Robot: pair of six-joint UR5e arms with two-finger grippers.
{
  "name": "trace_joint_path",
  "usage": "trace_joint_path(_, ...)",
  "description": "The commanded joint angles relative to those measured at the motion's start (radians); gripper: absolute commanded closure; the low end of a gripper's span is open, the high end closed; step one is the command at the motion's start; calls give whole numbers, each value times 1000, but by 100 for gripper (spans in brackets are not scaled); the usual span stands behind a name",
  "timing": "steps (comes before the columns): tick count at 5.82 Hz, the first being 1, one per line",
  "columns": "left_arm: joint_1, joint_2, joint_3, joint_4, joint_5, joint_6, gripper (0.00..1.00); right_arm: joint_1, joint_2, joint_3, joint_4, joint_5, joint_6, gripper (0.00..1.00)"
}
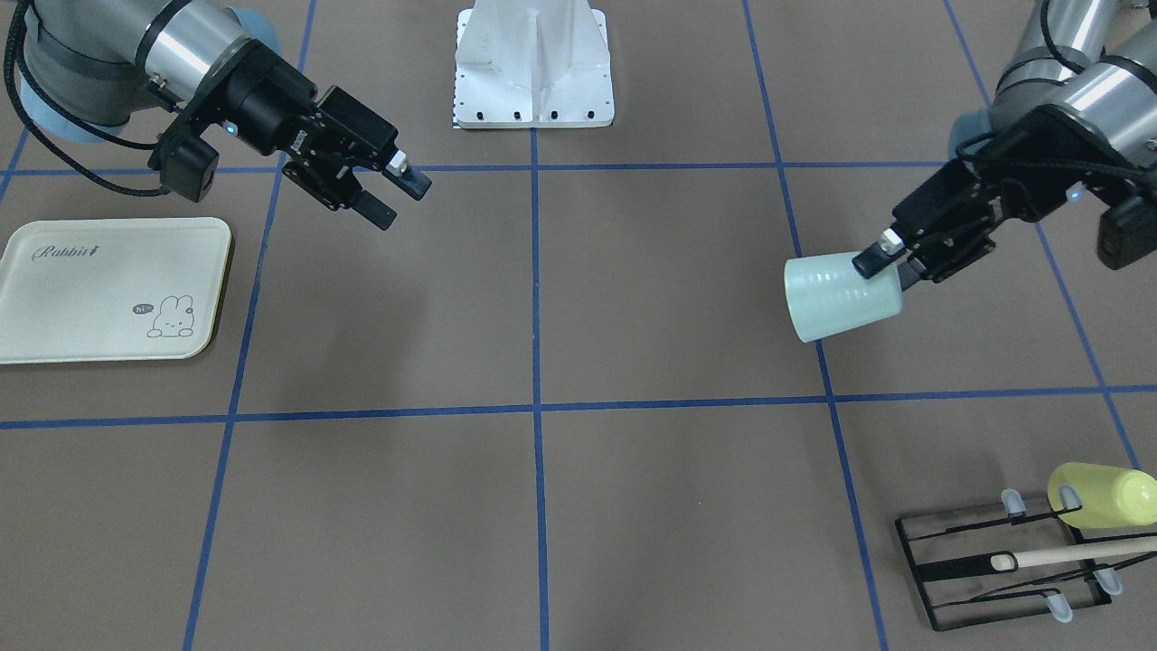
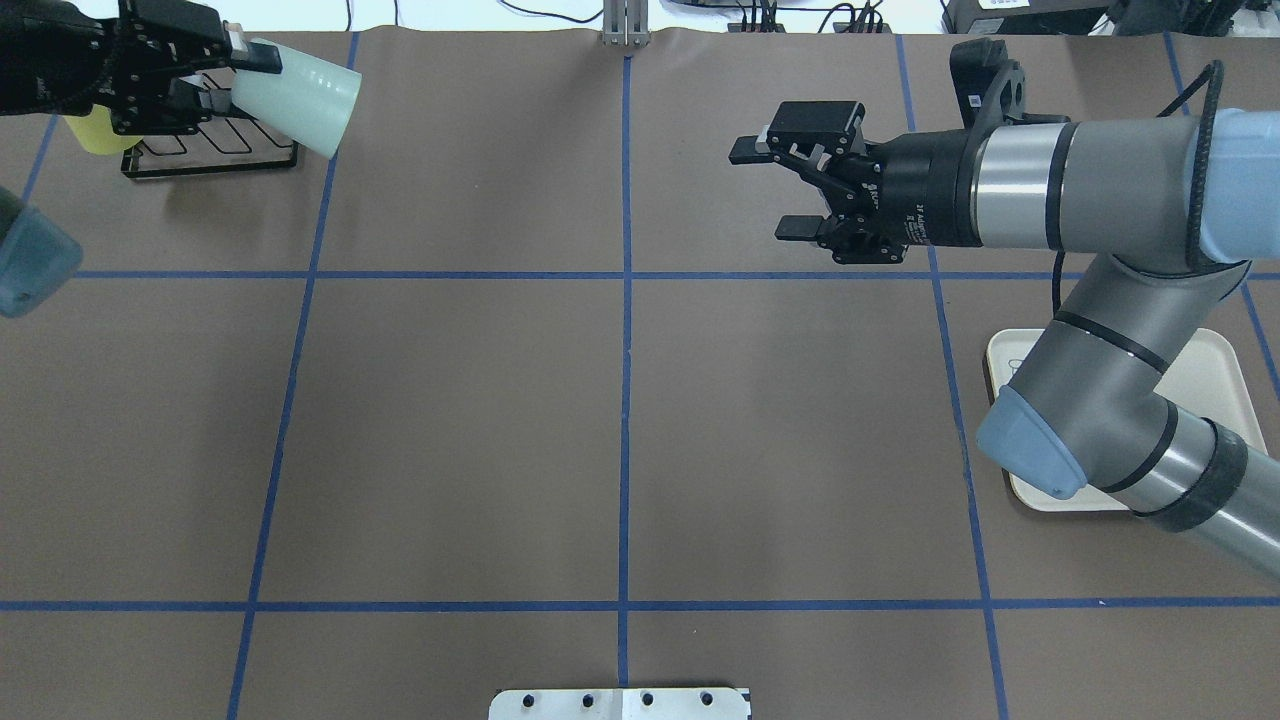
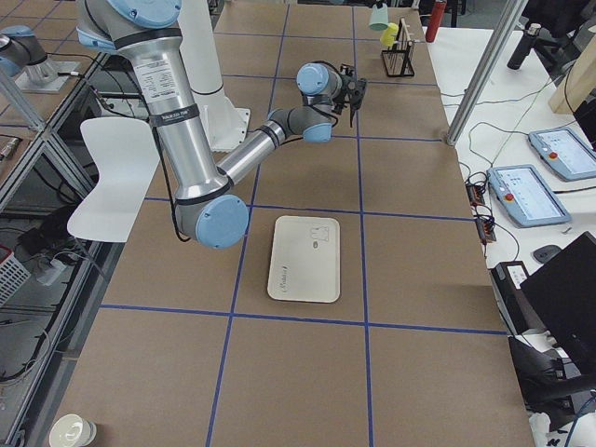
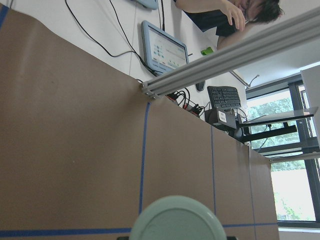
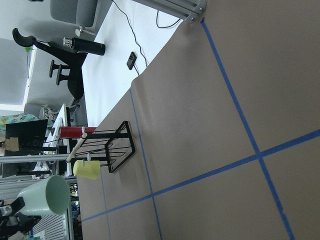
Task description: Left arm grabs green cup and hands to right arm on tray
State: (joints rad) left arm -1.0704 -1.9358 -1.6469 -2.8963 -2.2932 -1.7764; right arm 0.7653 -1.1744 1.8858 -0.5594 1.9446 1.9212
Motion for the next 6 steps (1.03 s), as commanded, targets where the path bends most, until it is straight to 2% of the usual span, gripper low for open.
trace_joint_path(1, 128, -9, -74, -42, -2, -117, 100, -32, 33, 47, 9, -3, 33, 0)
trace_joint_path(2, 168, -35, -76, -96, -2, -226, 100, -67, 38, 20, 256, -83, 112, 1)
trace_joint_path(3, 170, -84, -76, -162, -5, -385, 100, -128, 36, 9, 379, -157, 136, 1)
trace_joint_path(4, 190, -106, -77, -243, -3, -520, 100, -161, 38, 10, 450, -180, 139, 1)
trace_joint_path(5, 190, -136, -79, -286, 0, -632, 100, -226, 32, 9, 543, -279, 137, 1)
trace_joint_path(6, 190, -159, -80, -290, 0, -675, 100, -244, 28, 9, 578, -289, 137, 1)
